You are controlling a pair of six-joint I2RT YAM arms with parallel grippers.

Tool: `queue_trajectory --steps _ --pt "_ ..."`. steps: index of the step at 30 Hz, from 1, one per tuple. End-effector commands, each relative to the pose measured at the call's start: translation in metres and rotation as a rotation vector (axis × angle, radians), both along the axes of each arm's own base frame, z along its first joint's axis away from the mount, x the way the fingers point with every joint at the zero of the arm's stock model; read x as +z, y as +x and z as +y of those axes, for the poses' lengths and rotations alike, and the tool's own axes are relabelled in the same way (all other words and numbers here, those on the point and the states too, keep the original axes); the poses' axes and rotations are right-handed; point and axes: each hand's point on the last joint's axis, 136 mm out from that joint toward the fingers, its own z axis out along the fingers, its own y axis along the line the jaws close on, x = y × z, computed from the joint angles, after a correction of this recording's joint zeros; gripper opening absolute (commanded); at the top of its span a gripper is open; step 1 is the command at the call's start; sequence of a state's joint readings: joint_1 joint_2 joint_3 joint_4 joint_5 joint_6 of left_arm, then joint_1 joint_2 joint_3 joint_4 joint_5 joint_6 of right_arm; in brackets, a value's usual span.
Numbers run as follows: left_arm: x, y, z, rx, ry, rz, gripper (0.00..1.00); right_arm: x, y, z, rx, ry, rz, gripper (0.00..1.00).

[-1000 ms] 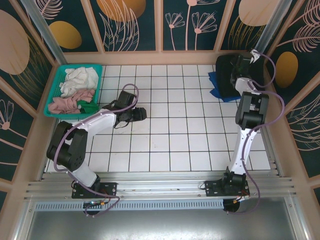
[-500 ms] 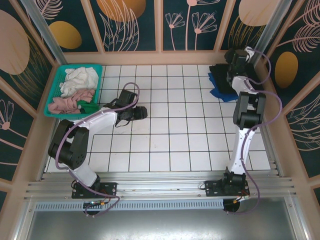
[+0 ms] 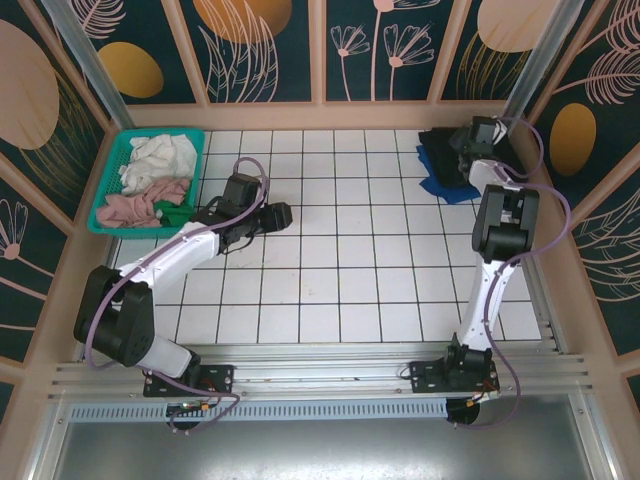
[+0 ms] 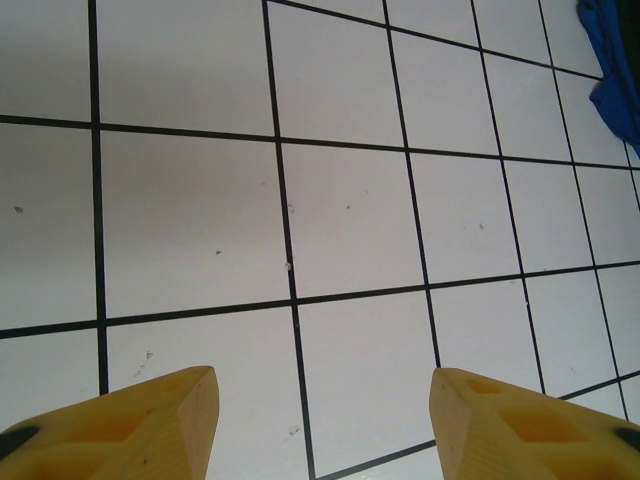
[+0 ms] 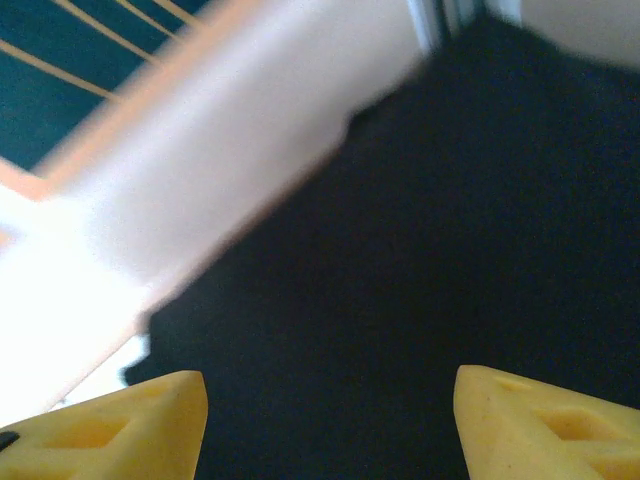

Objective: Fold and stack the t-shirts

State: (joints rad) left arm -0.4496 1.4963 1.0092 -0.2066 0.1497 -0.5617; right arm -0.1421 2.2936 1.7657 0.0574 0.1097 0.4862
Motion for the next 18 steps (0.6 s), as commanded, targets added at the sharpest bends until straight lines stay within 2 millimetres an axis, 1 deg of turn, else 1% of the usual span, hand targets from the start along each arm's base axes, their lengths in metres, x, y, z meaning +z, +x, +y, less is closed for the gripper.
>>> queue_trajectory --steps 1,2,4,5,9,13,16,18 --pt "0.004 -0.002 0.004 0.020 -0.031 -0.010 0.58 -0.061 -0.010 0.006 0.006 0.148 0.203 0.65" --pt "0.006 -0.003 0.005 0.026 -0.028 -0.014 0.58 -0.072 -0.014 0.012 0.017 0.188 0.242 0.64" --pt "-0.005 -0.011 0.011 0.031 -0.006 0.013 0.58 -0.086 -0.026 0.020 0.020 0.227 0.284 0.61" --pt "-0.006 -0.013 0.012 0.034 -0.003 0.015 0.58 -0.091 -0.034 0.024 0.016 0.240 0.294 0.61" --pt "-0.004 -0.017 0.018 0.045 0.017 0.010 0.58 -0.096 -0.050 0.041 0.009 0.243 0.328 0.61" --pt "0.002 -0.017 0.024 0.058 0.036 -0.009 0.59 -0.099 -0.057 0.059 -0.013 0.261 0.359 0.61" --pt "0.004 -0.016 0.024 0.061 0.039 -0.016 0.59 -0.098 -0.057 0.059 -0.096 0.207 0.363 0.63" --pt "0.005 -0.016 0.024 0.059 0.037 -0.017 0.60 -0.096 -0.053 0.059 -0.102 0.230 0.364 0.64"
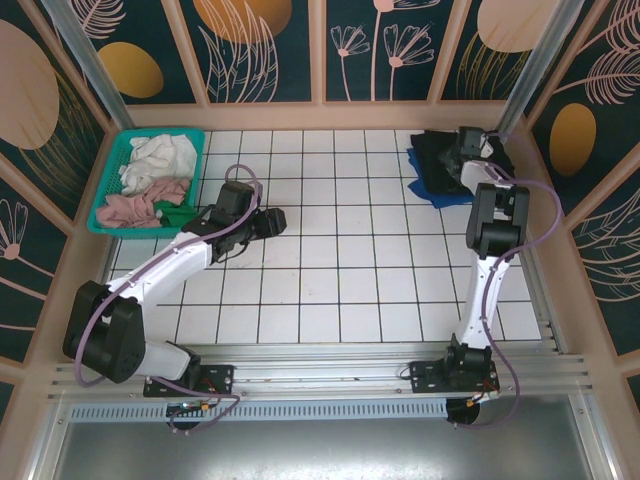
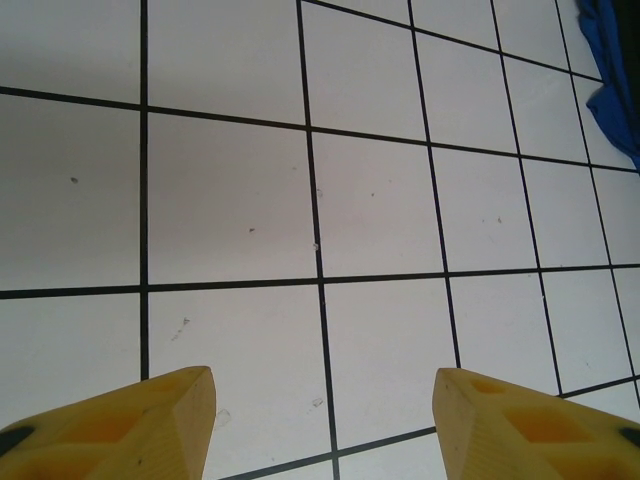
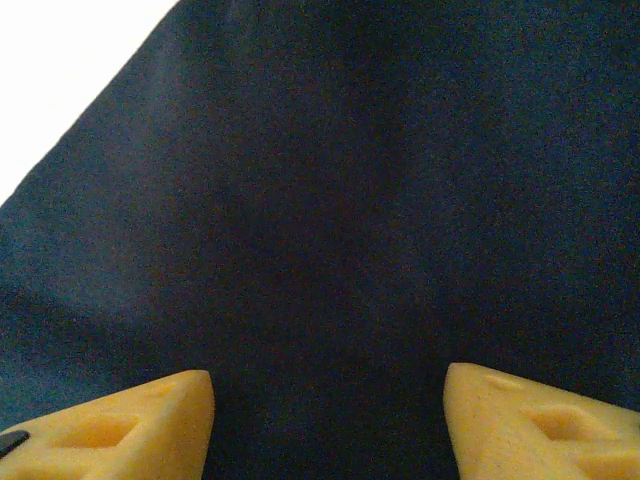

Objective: Fold and stack the t-shirts

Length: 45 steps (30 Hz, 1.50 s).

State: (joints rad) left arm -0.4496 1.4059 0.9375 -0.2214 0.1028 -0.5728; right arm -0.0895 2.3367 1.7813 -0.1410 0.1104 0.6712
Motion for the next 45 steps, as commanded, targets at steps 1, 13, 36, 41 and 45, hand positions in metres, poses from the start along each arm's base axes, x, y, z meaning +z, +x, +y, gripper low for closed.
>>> queue_trajectory --steps 1,13,36,41,45 --pt "0.005 0.000 0.007 0.017 0.017 -0.006 0.60 -0.033 -0.030 0.023 -0.038 0.066 0.184 0.64" --pt "0.063 0.017 0.039 0.147 0.132 -0.157 0.99 0.102 -0.109 0.038 0.073 -0.052 -0.038 0.93" --pt "0.077 -0.014 0.177 0.574 0.326 -0.402 0.99 0.100 -0.263 0.144 0.469 -0.460 -0.285 0.99" --pt "0.058 -0.051 0.211 0.668 0.441 -0.587 0.99 0.111 -0.267 0.090 0.298 -0.670 -0.281 0.99" --pt "0.017 -0.059 0.205 0.577 0.481 -0.649 0.99 0.092 -0.269 0.050 0.250 -0.577 -0.293 0.99"
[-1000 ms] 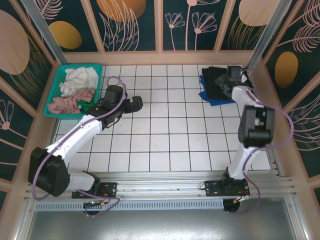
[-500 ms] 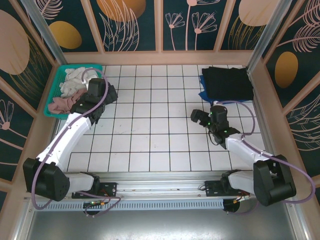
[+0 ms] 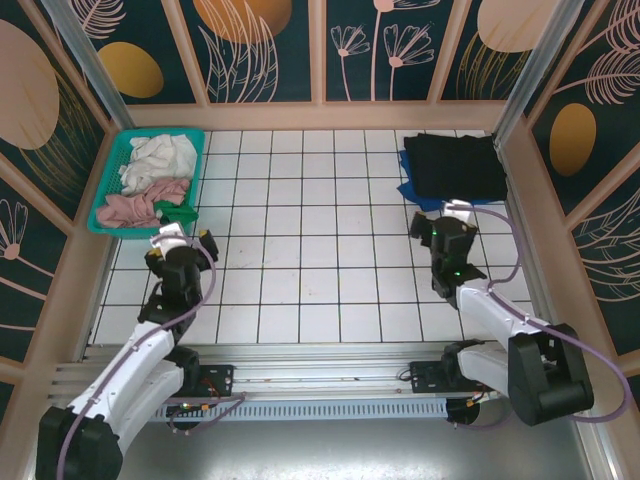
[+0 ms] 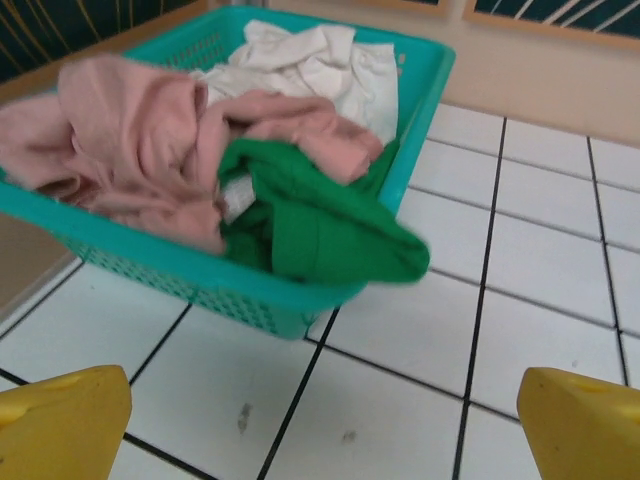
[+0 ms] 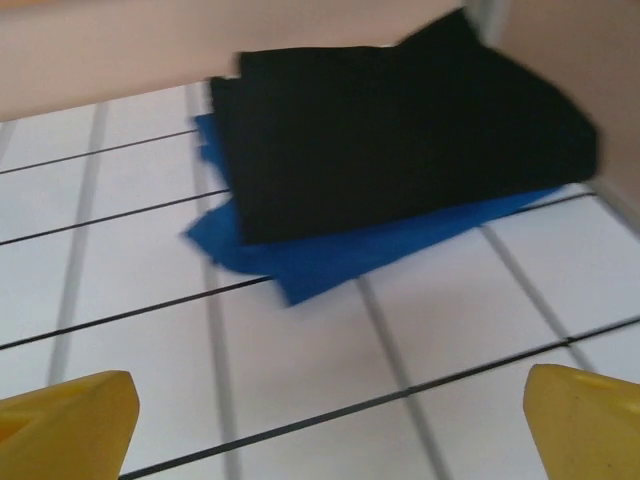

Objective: Fold and stack the t-shirts

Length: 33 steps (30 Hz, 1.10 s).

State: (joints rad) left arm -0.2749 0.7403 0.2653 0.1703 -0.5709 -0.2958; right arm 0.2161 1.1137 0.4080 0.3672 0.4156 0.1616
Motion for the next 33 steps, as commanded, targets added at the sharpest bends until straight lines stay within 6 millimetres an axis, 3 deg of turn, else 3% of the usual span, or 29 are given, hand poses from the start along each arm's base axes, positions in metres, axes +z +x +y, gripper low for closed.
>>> queue_trajectory --steps 1,5,9,13,16,20,22,24,27,33 --pt "0.005 0.001 0.003 -0.011 0.076 -0.145 0.99 -0.006 -0.004 -0.035 -0.043 0.054 -0.072 0.99" --pt "-0.006 0.003 0.001 -0.035 0.104 -0.159 0.99 -0.025 -0.006 -0.039 0.087 0.174 -0.109 0.99" --pt "0.006 0.010 0.001 -0.063 0.092 -0.254 0.99 -0.003 -0.006 -0.045 0.084 0.147 -0.259 0.99" --pt "0.005 0.034 0.005 -0.086 0.075 -0.243 0.99 0.017 -0.012 -0.045 0.095 0.058 -0.403 0.99" --pt "0.009 0.057 0.002 -0.121 0.054 -0.271 0.99 0.008 0.001 -0.049 0.074 0.076 -0.369 0.99" --pt "-0.004 0.095 -0.006 -0.163 0.105 -0.143 0.99 -0.005 0.012 -0.025 0.132 -0.017 -0.366 0.99" --pt "-0.004 0.091 -0.003 -0.180 0.120 -0.198 0.99 -0.016 0.025 -0.016 0.157 -0.031 -0.281 0.99" --pt "-0.009 0.084 0.015 -0.133 0.057 -0.263 0.99 -0.012 0.020 -0.028 0.103 -0.012 -0.314 0.99" --pt "-0.013 0.088 0.005 -0.211 0.055 -0.231 0.99 -0.013 0.020 -0.036 0.057 -0.003 -0.313 0.99" --pt "-0.015 0.091 0.006 -0.208 0.058 -0.215 0.99 -0.013 0.020 -0.037 0.046 -0.004 -0.311 0.99"
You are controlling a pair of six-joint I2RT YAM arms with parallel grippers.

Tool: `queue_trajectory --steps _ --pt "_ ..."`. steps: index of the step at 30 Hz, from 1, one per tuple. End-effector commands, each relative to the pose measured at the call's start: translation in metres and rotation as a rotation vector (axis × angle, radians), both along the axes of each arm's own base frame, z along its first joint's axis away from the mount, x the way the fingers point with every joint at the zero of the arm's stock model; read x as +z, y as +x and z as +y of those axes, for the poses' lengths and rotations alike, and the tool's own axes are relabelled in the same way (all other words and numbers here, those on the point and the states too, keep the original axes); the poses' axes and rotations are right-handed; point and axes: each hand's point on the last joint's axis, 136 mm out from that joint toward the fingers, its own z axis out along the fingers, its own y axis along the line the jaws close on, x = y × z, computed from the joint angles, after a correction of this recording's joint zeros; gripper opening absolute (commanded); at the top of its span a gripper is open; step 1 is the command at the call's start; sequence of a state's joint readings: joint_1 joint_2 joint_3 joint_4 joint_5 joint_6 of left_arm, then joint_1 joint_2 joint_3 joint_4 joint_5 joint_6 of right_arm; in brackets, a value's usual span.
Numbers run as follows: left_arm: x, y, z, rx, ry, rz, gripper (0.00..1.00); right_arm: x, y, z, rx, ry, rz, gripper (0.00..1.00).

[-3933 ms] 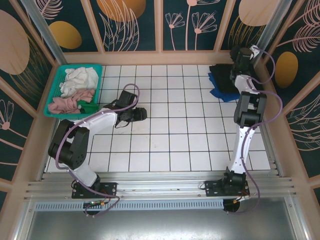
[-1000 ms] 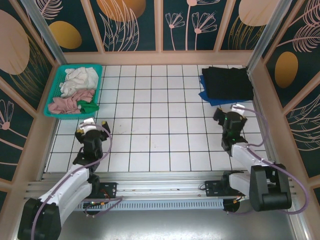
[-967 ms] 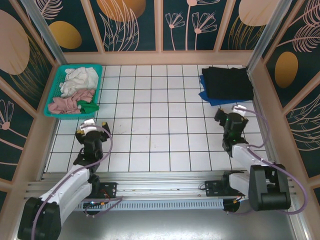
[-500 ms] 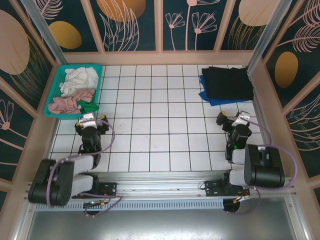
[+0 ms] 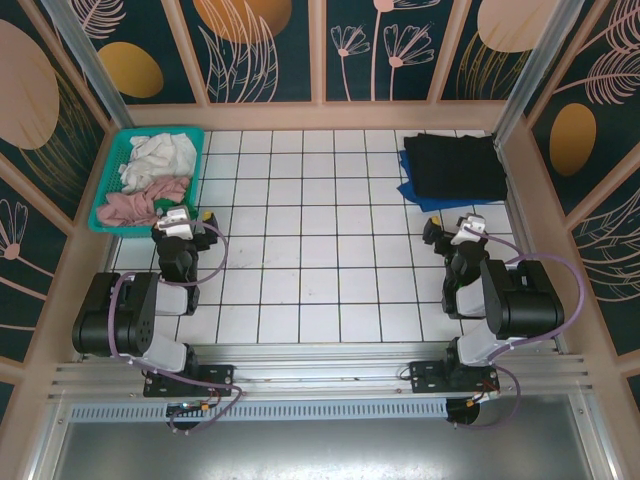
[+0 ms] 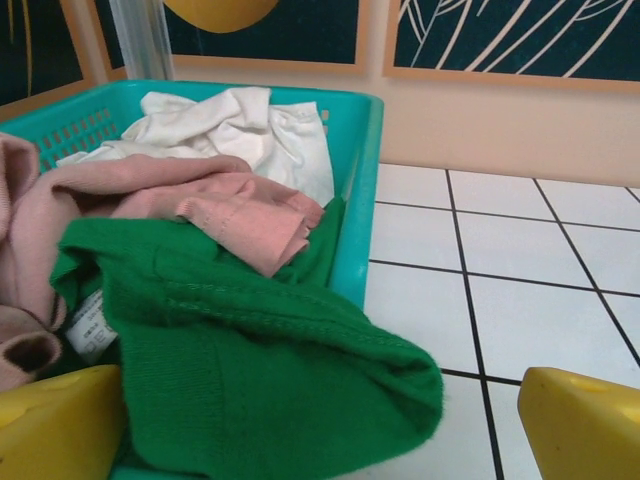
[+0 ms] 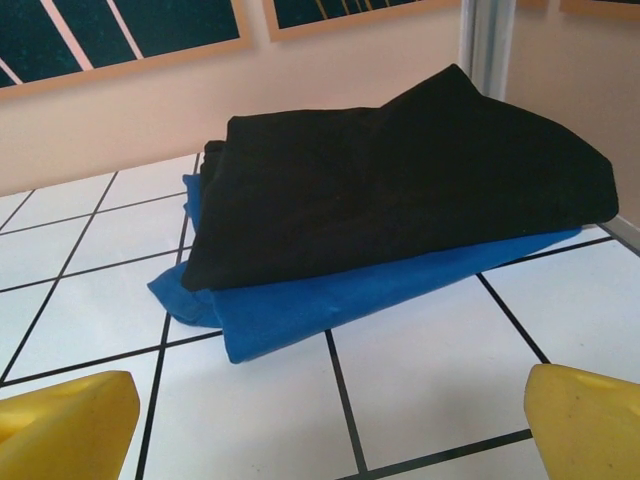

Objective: Fold and stack the t-shirts

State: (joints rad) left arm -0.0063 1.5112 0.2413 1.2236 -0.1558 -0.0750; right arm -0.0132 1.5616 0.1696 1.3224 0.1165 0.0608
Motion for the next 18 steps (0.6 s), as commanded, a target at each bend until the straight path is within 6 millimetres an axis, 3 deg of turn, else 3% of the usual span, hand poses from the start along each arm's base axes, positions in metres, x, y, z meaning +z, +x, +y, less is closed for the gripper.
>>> queue_trajectory --steps 1,10,14,18 --pt "0.005 0.002 -0.003 -0.023 -0.012 -0.029 0.99 0.020 0.005 -0.007 -0.042 -0.012 -0.073 0.99" --pt "0.007 0.001 -0.003 -0.024 -0.012 -0.035 0.99 0.020 0.005 -0.007 -0.046 -0.022 -0.073 0.99" --pt "0.006 0.001 -0.003 -0.024 -0.011 -0.034 0.99 0.017 0.013 0.007 0.057 -0.028 -0.047 0.99" --pt "0.006 0.001 -0.003 -0.024 -0.012 -0.031 0.99 0.017 0.012 0.008 0.066 -0.027 -0.050 0.99"
